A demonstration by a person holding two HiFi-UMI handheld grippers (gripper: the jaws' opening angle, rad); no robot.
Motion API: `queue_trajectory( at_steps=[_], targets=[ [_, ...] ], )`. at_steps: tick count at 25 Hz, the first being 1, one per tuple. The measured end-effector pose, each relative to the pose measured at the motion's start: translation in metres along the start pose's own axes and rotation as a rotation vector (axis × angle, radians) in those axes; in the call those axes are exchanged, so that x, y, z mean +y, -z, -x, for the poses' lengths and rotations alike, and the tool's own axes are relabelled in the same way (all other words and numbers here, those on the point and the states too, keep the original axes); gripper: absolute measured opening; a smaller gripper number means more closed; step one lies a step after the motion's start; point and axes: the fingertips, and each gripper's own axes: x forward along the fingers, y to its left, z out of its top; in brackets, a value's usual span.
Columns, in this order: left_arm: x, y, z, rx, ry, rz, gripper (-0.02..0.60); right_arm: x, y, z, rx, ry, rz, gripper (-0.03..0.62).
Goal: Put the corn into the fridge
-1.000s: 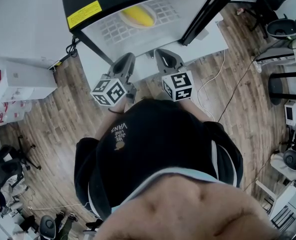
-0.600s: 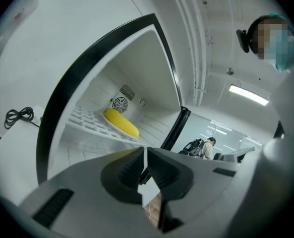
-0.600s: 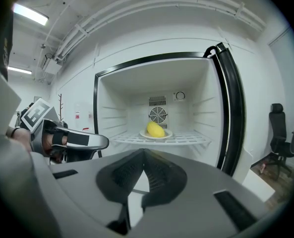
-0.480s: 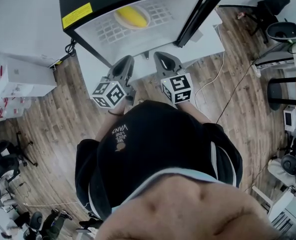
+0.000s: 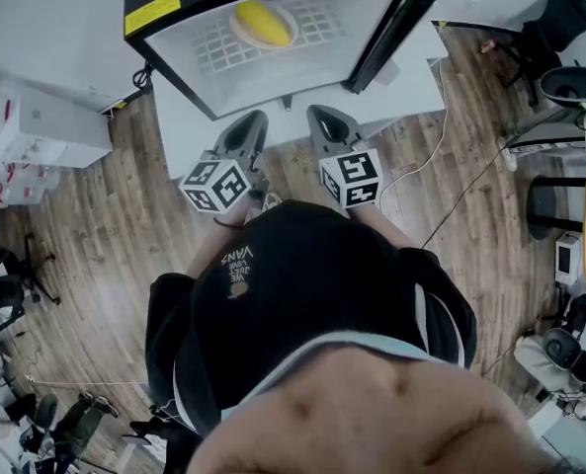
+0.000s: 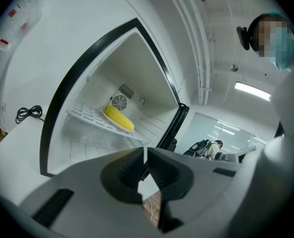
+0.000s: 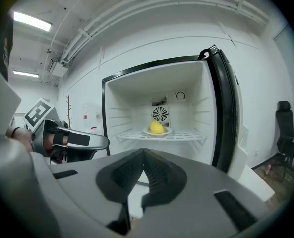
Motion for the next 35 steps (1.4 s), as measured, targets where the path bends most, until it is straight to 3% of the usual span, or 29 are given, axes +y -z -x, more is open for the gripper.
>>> queue_trajectory(
  at_steps=[12,35],
  targets=[
    [-0.017,0.014,0.014,-0.012,-0.043,0.003,0.034,0.002,0.008,0.021,0.007,-0.033,-0.001,0.012],
    [-0.026,0.029,0.026,0.004,-0.055,0.009,0.034,0.012,0.018,0.035,0.034,-0.054,0.018,0.012]
  ],
)
